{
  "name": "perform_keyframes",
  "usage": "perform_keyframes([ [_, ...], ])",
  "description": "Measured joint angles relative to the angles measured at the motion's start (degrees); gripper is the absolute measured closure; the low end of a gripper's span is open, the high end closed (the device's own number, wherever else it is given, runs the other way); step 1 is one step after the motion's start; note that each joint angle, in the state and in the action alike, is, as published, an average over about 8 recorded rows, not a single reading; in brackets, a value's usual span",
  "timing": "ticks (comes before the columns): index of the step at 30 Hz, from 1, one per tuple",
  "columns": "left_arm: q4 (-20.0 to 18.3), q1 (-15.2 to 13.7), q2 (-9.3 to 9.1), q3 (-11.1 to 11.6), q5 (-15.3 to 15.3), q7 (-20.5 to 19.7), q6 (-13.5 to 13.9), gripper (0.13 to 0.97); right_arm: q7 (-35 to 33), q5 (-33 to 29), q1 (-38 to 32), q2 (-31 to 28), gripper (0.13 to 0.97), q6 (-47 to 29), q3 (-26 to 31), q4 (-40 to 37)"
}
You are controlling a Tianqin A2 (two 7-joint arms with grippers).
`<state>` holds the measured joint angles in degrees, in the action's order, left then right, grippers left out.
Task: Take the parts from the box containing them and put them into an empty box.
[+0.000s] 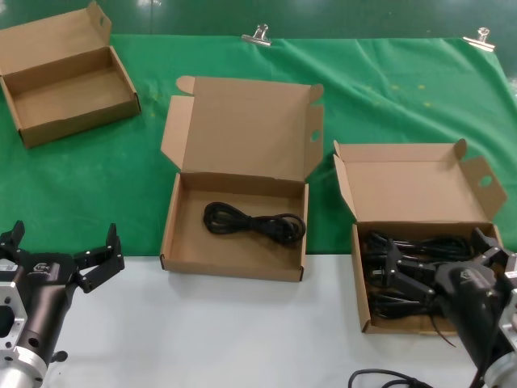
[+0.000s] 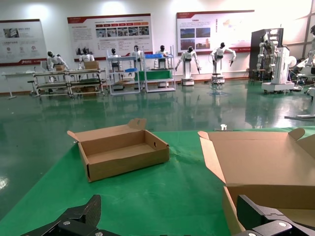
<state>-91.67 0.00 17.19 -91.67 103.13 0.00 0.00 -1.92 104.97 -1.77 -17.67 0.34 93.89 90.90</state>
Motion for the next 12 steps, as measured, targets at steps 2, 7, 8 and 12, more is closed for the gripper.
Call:
perform_keyframes([
  [2,0.0,0.0,0.00,0.0,0.0,0.0,0.0,0.132,0.0,0.0,0.0,0.0,0.129,0.0,0.0,0.0],
  [7,0.0,0.0,0.00,0.0,0.0,0.0,0.0,0.132,0.0,0.0,0.0,0.0,0.129,0.0,0.0,0.0],
  [8,0.0,0.0,0.00,0.0,0.0,0.0,0.0,0.132,0.0,0.0,0.0,0.0,0.129,0.0,0.0,0.0],
  [12,0.0,0.0,0.00,0.0,0.0,0.0,0.0,0.132,0.0,0.0,0.0,0.0,0.129,0.0,0.0,0.0],
])
